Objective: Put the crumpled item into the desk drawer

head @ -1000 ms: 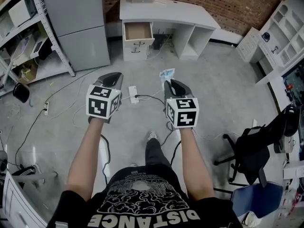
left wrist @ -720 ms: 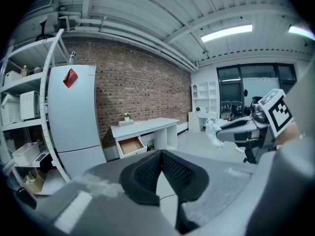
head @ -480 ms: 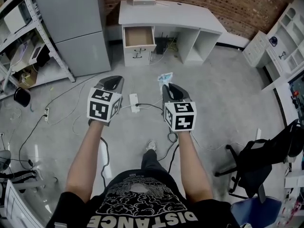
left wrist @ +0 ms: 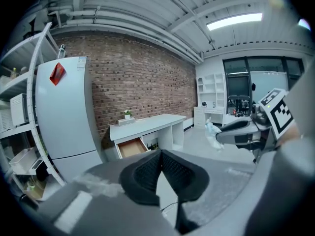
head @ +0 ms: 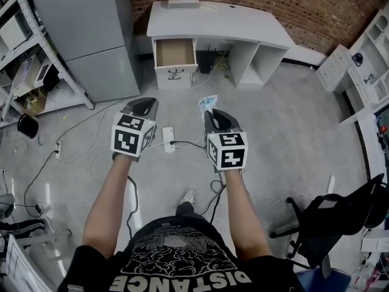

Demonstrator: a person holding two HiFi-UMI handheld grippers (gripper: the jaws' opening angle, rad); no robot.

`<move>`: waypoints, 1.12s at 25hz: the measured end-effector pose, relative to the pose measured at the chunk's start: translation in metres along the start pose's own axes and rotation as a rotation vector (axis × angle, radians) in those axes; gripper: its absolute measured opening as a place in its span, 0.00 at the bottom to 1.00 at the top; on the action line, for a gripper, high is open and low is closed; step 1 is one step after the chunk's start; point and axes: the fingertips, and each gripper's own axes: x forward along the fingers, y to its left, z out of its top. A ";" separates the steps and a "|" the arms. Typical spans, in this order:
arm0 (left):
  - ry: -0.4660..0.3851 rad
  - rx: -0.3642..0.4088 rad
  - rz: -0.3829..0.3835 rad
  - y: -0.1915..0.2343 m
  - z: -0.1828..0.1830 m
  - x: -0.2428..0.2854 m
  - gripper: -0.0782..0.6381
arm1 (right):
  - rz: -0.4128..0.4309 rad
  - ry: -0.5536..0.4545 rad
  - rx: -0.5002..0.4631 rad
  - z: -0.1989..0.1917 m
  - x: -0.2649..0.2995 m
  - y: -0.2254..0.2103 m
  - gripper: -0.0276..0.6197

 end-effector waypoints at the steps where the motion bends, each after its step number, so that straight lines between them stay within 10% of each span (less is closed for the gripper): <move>1: 0.001 -0.001 0.004 0.001 0.003 0.007 0.11 | 0.007 -0.001 0.002 0.002 0.006 -0.006 0.13; 28: 0.019 -0.028 0.114 0.032 0.035 0.077 0.11 | 0.116 -0.018 -0.031 0.041 0.087 -0.059 0.13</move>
